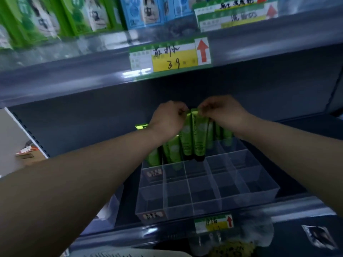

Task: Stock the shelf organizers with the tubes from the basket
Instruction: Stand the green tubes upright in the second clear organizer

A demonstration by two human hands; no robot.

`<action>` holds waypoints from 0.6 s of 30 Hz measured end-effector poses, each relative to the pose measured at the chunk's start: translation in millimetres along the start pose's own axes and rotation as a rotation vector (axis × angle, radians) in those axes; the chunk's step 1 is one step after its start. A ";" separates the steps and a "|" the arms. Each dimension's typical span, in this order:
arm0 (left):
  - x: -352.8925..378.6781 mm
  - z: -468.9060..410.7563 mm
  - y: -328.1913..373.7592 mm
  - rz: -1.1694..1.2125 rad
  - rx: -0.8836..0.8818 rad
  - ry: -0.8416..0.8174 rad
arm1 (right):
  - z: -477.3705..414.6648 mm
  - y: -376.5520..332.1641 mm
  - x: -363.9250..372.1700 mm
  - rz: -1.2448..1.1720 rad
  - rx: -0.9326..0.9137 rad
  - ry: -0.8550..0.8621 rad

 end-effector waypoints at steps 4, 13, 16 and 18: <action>11.7 -6.8 -6.7 -0.002 0.019 0.031 | -11.7 11.9 3.9 0.014 -0.053 0.022; 43.7 -7.9 -18.3 -0.069 0.010 0.000 | -21.0 42.6 22.1 0.062 -0.066 0.007; 52.6 -5.5 -19.7 -0.076 0.006 -0.007 | -21.6 52.0 27.4 0.081 -0.059 -0.006; 56.3 -3.7 -20.4 -0.060 0.002 -0.005 | -20.9 56.9 30.8 0.080 -0.059 -0.017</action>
Point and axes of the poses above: each hand's wrist, its own z-axis away from the middle knuckle, its own x-axis out of the palm, y = z × x, the point moved 4 cm from there along -z, towards the middle knuckle, and after that the axes turned 9 degrees about -z, right-handed, at the moved point
